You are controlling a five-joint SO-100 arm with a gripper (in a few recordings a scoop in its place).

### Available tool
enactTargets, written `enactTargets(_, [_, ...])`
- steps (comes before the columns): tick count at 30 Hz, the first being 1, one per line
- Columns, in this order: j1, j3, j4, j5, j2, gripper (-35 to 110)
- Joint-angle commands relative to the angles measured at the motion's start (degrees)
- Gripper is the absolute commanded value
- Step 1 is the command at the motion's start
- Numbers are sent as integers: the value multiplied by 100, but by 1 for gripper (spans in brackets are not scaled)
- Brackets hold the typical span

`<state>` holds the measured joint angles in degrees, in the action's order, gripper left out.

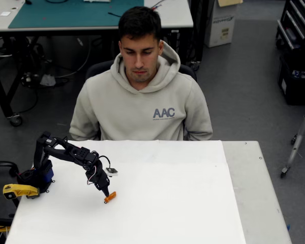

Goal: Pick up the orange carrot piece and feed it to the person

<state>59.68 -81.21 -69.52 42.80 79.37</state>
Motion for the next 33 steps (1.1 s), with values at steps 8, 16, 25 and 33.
enactTargets(8, [26, 290, 0, 105, 193, 21])
enactTargets(16, [-105, 325, 0, 105, 176, 21])
enactTargets(25, [-105, 387, 0, 97, -141, 21])
enactTargets(33, [-105, 396, 0, 97, -396, 21])
